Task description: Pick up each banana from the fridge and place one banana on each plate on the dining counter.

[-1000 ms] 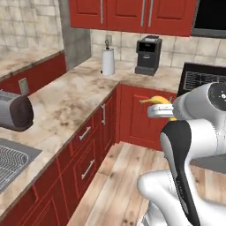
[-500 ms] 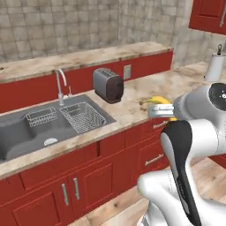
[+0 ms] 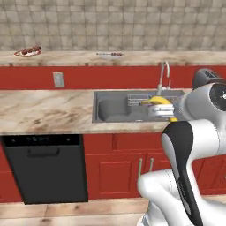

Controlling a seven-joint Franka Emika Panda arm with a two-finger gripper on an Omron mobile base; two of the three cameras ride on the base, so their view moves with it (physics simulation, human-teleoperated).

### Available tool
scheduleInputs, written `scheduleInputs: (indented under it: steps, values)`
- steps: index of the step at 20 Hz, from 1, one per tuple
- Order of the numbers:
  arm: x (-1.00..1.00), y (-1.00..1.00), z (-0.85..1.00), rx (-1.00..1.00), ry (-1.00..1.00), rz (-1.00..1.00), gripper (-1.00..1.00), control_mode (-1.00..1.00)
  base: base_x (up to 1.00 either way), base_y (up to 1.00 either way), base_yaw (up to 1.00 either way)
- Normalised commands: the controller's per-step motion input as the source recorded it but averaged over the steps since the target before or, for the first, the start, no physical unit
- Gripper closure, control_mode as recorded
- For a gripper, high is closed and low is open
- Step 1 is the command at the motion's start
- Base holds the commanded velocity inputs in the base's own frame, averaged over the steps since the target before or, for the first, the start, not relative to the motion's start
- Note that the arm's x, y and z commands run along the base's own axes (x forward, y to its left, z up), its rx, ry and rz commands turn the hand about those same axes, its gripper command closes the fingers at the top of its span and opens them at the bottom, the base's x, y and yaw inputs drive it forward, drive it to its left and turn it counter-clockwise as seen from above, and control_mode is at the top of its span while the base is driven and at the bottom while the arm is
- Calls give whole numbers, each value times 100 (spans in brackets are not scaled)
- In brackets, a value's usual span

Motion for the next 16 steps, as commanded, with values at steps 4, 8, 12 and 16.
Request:
scheduleInputs:
  steps: [4, 8, 12, 16]
  values:
    - [0, 0, 0, 0, 0, 0, 100, 100, 6, 61, 80]
    - [0, 0, 0, 0, 0, 0, 100, 100, 9, 54, 81]
    - [0, 0, 0, 0, 0, 0, 100, 100, 50, 47, 68]
    - [0, 0, 0, 0, 0, 0, 100, 100, 93, 64, 48]
